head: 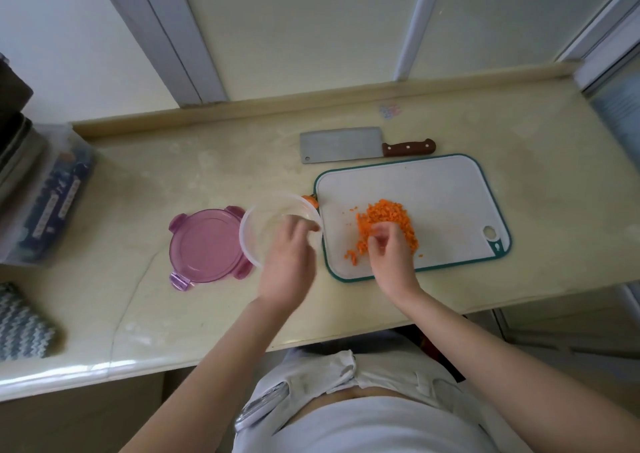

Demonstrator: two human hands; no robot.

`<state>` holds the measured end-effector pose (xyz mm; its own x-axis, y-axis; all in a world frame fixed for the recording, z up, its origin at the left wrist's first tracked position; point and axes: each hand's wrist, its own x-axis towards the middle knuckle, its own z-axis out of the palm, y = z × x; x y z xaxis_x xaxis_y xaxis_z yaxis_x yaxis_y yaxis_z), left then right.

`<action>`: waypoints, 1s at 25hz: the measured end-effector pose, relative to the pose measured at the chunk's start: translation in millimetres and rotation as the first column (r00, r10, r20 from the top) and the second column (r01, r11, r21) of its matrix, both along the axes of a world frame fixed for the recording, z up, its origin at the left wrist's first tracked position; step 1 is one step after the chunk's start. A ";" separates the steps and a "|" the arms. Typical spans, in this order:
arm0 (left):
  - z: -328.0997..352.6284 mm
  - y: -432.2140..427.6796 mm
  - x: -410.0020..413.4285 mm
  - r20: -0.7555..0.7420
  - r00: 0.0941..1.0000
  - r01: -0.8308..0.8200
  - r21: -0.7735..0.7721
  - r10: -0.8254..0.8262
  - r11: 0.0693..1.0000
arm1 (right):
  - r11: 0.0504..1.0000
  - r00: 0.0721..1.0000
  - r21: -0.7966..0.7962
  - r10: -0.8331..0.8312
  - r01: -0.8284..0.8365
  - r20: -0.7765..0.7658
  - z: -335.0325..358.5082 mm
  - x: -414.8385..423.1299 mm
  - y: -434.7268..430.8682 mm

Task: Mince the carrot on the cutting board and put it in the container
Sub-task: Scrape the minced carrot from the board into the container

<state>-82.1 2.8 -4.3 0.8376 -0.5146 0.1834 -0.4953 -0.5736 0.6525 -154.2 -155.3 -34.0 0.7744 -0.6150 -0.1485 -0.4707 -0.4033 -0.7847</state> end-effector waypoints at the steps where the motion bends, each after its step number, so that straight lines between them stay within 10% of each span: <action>1: -3.3 -16.7 -5.9 -0.031 0.991 0.128 0.026 -0.127 0.991 | 0.997 0.997 -0.045 -0.070 0.070 -0.011 -5.1 -7.7 -8.6; 5: -30.1 -64.6 -14.9 -0.281 0.938 0.270 0.228 -0.203 0.935 | 0.872 0.862 0.096 -0.449 0.480 -0.235 -33.4 -30.3 -47.9; 10: -42.8 -83.3 -11.8 -0.303 0.951 0.155 0.629 0.056 0.762 | 0.378 0.579 0.456 -0.669 0.805 -0.466 -23.5 -36.2 -57.8; 15: -42.4 -97.3 -14.7 -0.526 0.807 -0.148 0.263 0.270 0.953 | 0.188 0.560 0.622 -0.674 0.760 -0.481 -11.4 -35.0 -63.8; 25: -38.3 -99.3 -4.3 -0.742 0.533 -0.514 0.099 0.407 0.852 | 0.118 0.600 0.653 -0.539 0.749 -0.591 -5.4 -32.1 -52.8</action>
